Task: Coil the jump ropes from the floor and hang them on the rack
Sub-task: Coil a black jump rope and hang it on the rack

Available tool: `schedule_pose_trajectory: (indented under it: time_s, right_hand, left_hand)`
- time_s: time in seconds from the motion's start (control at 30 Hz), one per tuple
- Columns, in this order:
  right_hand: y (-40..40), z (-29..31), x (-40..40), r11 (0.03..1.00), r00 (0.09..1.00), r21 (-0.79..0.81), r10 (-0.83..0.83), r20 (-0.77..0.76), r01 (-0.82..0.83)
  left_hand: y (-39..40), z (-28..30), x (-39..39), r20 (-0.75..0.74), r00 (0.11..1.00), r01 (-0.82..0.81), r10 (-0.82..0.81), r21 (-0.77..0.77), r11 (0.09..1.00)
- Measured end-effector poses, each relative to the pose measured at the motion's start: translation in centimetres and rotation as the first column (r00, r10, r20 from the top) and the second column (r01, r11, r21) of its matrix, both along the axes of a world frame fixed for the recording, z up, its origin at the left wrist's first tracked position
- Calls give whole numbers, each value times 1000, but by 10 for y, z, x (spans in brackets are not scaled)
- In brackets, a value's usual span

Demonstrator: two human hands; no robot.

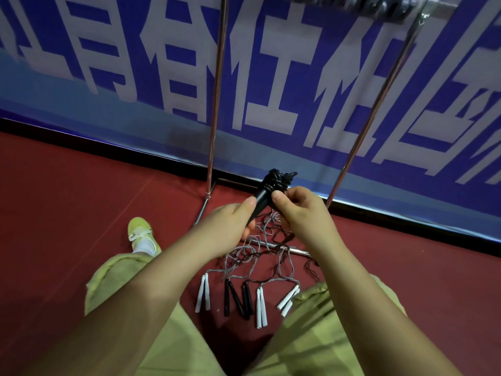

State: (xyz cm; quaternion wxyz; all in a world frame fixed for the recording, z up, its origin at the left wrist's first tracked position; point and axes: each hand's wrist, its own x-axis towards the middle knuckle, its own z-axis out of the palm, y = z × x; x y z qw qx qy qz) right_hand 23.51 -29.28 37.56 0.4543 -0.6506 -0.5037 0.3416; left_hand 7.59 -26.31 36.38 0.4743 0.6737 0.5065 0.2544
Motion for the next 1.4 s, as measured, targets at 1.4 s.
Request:
schedule_pose_trajectory:
  time_s: [1.4]
  right_hand:
    - [186,-162,67,926,981,-329,152,-124,-185]
  left_hand:
    - [196,-140,29,289,956,256,-55,-728,636]
